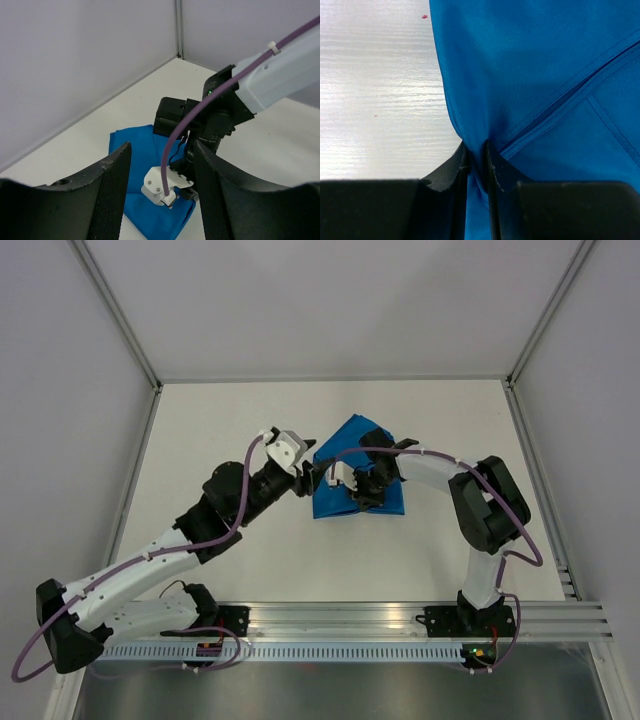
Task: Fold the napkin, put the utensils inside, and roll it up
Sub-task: Roll the napkin with the utensil
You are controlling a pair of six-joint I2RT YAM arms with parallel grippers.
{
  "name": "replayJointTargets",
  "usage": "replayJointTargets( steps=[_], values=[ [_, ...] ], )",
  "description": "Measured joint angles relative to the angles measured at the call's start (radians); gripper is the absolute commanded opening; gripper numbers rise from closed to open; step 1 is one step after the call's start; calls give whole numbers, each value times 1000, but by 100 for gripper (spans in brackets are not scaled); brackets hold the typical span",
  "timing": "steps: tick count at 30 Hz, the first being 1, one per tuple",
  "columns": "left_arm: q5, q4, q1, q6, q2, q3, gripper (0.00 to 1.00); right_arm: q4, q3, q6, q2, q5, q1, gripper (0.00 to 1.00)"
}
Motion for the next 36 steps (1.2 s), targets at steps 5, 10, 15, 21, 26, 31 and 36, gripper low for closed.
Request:
replayJointTargets(
  steps=[5, 10, 15, 21, 26, 31, 36],
  values=[
    [-81, 38, -86, 127, 18, -20, 57, -58, 47, -12, 36, -58, -29, 18],
    [-199, 46, -127, 212, 100, -20, 56, -105, 85, -24, 68, -102, -50, 18],
    [-233, 23, -136, 242, 145, -36, 56, -143, 110, -35, 87, -121, -63, 18],
    [-240, 19, -158, 248, 187, -58, 57, -204, 154, -51, 121, -148, -77, 17],
    [-223, 3, -167, 246, 246, -78, 59, -268, 208, -61, 164, -179, -93, 17],
    [-196, -14, -185, 245, 365, -81, 60, -333, 261, -72, 206, -206, -106, 17],
    [-173, -35, -216, 245, 534, -73, 62, -402, 305, -82, 245, -230, -119, 17]
  ],
)
